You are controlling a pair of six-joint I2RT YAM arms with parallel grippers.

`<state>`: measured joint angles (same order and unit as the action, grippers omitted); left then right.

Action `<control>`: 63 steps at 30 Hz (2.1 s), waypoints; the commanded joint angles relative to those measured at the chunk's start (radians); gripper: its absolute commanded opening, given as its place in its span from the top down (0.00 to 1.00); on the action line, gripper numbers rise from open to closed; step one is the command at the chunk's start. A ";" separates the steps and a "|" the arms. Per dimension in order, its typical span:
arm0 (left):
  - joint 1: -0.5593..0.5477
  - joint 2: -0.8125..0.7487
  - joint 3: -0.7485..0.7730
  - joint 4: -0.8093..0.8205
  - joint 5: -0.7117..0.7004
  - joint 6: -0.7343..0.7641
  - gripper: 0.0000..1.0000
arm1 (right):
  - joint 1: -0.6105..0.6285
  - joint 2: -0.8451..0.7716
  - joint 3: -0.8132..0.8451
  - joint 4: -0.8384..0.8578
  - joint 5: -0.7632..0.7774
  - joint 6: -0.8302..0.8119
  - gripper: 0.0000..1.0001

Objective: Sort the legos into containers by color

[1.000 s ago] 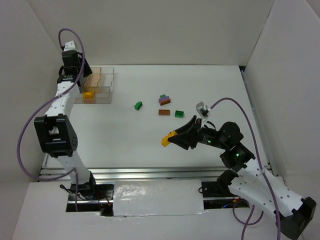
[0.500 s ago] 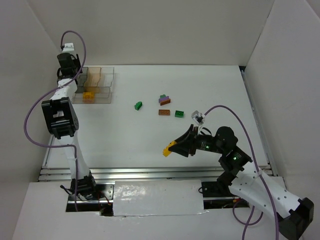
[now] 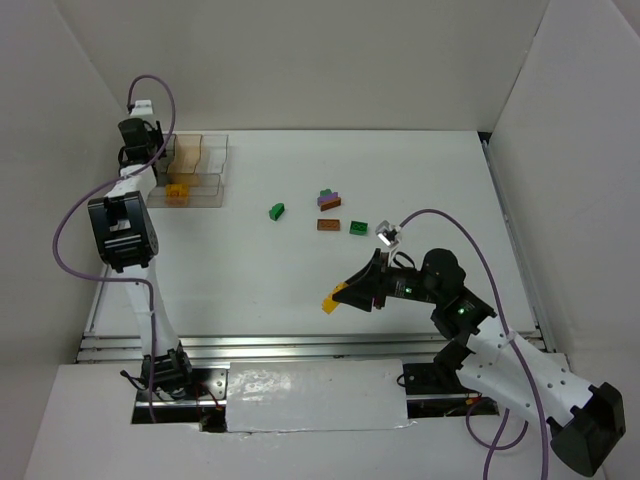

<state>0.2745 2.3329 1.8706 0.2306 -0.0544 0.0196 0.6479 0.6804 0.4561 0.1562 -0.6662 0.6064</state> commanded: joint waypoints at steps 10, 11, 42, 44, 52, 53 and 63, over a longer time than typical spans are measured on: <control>0.017 -0.046 -0.079 0.102 -0.025 -0.107 0.36 | 0.002 0.024 0.007 0.071 -0.012 0.006 1.00; 0.020 -0.055 -0.076 0.098 -0.022 -0.115 0.33 | 0.002 0.024 0.009 0.066 -0.013 0.004 1.00; -0.437 -1.546 -0.939 -0.059 0.898 -0.874 0.01 | -0.010 -0.001 0.165 0.161 0.022 0.202 1.00; -0.512 -1.603 -0.984 -0.062 0.955 -0.894 0.03 | -0.001 -0.011 0.161 0.206 0.007 0.223 1.00; -0.771 -1.624 -1.039 -0.148 0.884 -0.818 0.08 | 0.056 0.082 0.220 0.342 -0.062 0.308 1.00; -0.799 -1.612 -1.030 -0.169 0.860 -0.792 0.08 | 0.070 0.122 0.240 0.315 -0.062 0.294 1.00; -0.979 -1.482 -0.981 -0.284 0.714 -0.711 0.17 | 0.136 0.205 0.355 0.204 -0.027 0.168 1.00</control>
<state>-0.6872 0.8391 0.8516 -0.0441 0.7063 -0.7311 0.7643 0.8783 0.7525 0.3481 -0.6910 0.8112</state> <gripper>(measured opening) 0.851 0.438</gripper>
